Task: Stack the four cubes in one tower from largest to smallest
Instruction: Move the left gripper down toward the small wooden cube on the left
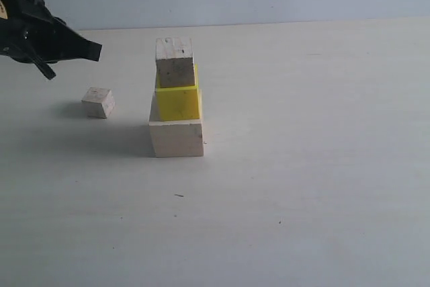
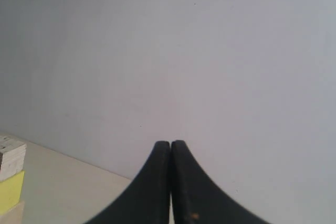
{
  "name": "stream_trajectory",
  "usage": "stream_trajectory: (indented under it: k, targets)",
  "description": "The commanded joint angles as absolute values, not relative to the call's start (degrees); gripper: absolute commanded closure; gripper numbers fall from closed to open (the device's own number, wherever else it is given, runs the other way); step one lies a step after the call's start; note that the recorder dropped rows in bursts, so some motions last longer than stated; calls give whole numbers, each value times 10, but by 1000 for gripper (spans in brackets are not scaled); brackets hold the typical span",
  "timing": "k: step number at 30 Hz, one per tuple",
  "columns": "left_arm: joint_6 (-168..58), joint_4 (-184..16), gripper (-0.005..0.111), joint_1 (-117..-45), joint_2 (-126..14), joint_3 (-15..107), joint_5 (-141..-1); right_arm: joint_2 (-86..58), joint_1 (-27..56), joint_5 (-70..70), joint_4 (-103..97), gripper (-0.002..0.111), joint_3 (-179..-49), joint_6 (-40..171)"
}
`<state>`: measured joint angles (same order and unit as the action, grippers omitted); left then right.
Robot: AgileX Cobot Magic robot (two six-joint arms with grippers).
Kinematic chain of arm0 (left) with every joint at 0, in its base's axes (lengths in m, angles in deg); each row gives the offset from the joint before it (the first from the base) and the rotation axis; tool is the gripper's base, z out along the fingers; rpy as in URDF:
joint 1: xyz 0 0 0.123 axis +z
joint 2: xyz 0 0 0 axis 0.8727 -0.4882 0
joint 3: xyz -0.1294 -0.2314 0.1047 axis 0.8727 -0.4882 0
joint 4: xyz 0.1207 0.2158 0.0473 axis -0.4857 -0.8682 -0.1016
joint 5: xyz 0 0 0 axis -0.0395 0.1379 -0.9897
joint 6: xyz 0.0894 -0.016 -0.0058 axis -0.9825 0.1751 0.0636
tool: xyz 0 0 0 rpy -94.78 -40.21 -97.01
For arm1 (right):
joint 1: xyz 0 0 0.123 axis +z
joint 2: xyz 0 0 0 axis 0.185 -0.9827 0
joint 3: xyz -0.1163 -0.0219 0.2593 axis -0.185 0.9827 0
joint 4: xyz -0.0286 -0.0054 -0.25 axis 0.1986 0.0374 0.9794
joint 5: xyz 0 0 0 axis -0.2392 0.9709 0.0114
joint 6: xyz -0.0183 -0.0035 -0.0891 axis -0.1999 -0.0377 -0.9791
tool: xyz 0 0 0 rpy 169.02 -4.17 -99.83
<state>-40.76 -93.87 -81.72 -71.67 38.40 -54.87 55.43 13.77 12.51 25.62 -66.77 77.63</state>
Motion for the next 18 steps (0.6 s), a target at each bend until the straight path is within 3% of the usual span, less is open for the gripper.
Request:
stream_trajectory:
  k: [1, 7, 12, 18]
  targets:
    - [-412, -943, 107, -813, -771, 436, -523, 557, 137, 116, 259, 108, -665, 774]
    - [-413, -949, 105, -787, -884, 524, -428, 557, 137, 117, 259, 108, -665, 777]
    - [-413, -941, 65, -752, -931, 549, -424, 570, 137, 117, 260, 108, -665, 779]
    - [-415, -940, 45, -757, -964, 566, -421, 577, 137, 117, 259, 108, -665, 779]
